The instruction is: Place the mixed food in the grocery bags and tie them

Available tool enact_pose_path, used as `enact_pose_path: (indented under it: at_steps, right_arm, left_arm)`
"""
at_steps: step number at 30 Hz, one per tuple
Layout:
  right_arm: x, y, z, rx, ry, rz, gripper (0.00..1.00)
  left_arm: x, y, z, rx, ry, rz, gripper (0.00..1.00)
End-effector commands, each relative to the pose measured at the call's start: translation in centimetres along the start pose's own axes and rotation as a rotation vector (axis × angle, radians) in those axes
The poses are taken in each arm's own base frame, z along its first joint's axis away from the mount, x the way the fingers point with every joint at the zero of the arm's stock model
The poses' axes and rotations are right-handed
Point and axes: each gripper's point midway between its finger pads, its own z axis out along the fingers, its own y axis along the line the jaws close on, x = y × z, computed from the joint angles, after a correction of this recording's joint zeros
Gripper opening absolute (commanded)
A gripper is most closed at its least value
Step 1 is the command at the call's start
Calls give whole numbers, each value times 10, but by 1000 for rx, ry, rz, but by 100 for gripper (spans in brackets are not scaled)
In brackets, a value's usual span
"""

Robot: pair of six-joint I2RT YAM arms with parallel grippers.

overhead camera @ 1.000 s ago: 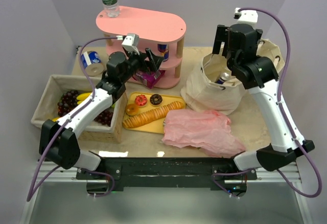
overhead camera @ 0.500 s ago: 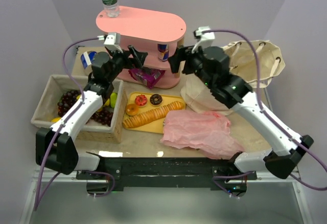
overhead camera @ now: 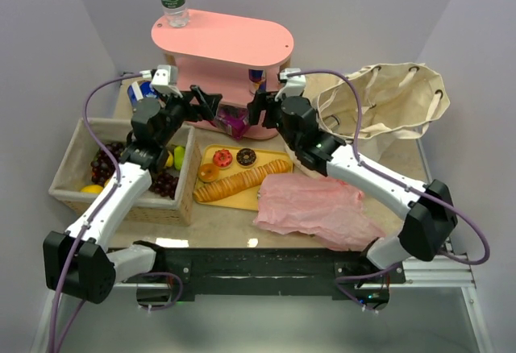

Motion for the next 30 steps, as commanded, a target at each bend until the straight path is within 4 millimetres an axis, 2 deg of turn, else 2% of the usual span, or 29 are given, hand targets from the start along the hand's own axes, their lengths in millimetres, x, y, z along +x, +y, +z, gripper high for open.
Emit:
enact_pose_path:
  at_steps: [1, 2, 4, 5, 8, 10, 13, 20, 30]
  right_arm:
    - [-27, -3, 18, 39, -200, 40, 78]
    - [-30, 0, 24, 25, -237, 48, 77]
    - [-20, -4, 29, 25, -258, 23, 76]
    - [-24, -2, 32, 17, -303, 36, 76]
    - [-15, -8, 44, 41, -322, 17, 79]
    - [-18, -9, 51, 36, -345, 19, 80]
    - [-10, -10, 65, 31, -352, 1, 82]
    - [-6, -33, 83, 100, -358, -21, 87]
    - [-2, -40, 107, 96, -366, -136, 87]
  left_arm:
    - [-7, -2, -12, 12, -39, -3, 99]
    - [-4, -1, -14, 7, -33, -3, 99]
    - [-1, 0, -17, 3, -30, -2, 99]
    - [0, 0, -19, 4, -28, -1, 99]
    - [2, 0, -22, 3, -18, -2, 99]
    - [-1, -3, -24, 11, -25, -2, 99]
    - [-3, -3, -27, 10, -32, 7, 99]
    - [-7, 9, -34, -74, -16, 36, 99]
    - [-18, 3, -38, -60, -30, 48, 99]
